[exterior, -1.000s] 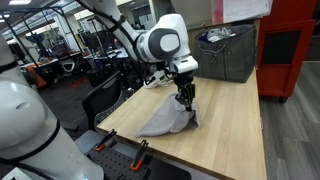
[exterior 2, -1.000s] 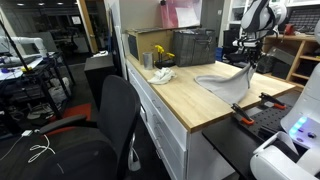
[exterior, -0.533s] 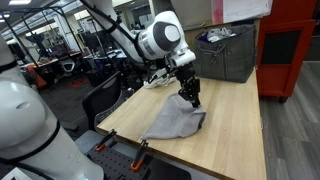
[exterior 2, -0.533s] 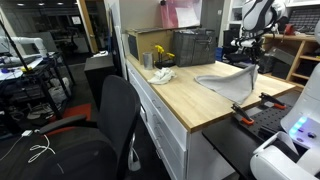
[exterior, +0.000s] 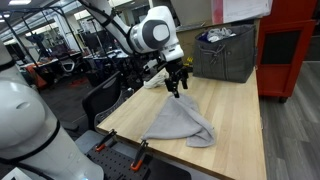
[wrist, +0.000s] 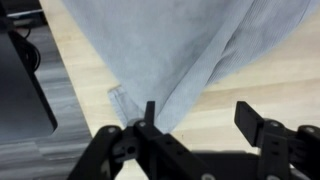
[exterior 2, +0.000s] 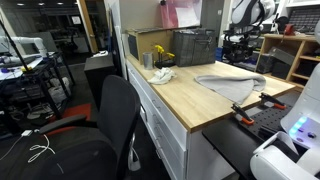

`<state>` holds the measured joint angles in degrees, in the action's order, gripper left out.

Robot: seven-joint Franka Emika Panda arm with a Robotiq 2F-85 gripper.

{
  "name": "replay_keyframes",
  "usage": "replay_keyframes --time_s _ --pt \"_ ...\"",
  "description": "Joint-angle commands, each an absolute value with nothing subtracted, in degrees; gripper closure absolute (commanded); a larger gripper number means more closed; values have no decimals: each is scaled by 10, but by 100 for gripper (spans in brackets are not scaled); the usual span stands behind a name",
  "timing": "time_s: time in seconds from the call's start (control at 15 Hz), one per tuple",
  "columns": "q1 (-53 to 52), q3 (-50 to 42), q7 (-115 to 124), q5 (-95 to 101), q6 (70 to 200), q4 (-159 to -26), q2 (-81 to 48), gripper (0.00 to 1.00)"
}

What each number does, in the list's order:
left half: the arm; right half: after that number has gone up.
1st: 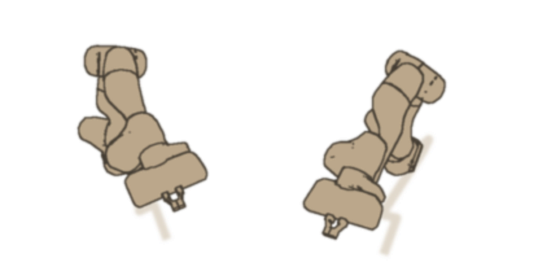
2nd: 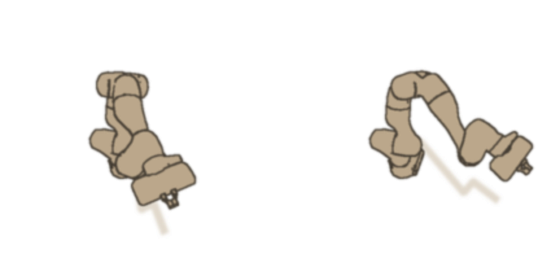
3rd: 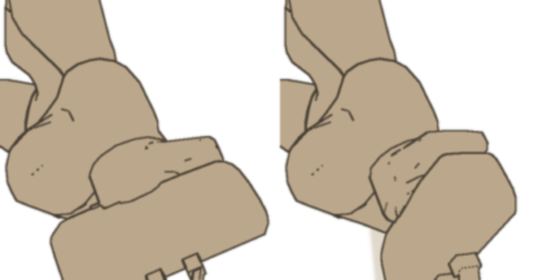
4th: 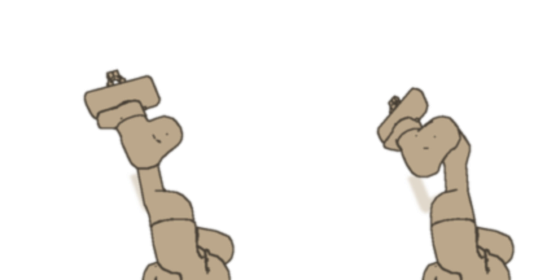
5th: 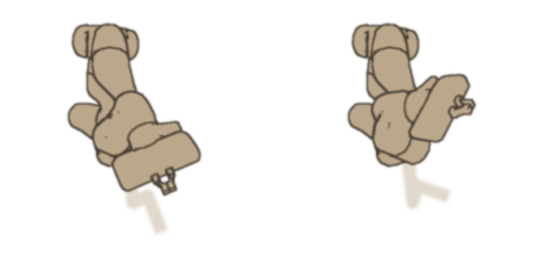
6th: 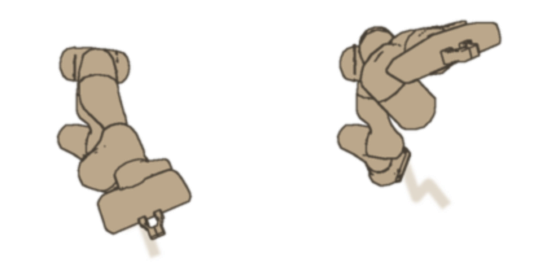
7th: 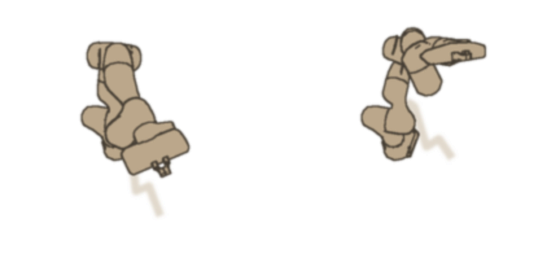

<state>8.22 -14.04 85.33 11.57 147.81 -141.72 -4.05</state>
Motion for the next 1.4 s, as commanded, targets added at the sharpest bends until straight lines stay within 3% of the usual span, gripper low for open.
replay_keyframes --time_s 0.0,0.13,0.2,0.87,1.0,1.33 --pt "97 -67 732 -48 1507 -1411 -45 0" --pt "74 -57 652 -142 1500 -1377 -77 0" --pt "72 -49 618 -176 1494 -1363 -91 19" --pt "59 -54 549 -190 1424 -1164 -303 95" --pt "56 -60 556 -180 1407 -1120 -343 100" --pt "48 -69 564 -168 1367 -1025 -416 100"
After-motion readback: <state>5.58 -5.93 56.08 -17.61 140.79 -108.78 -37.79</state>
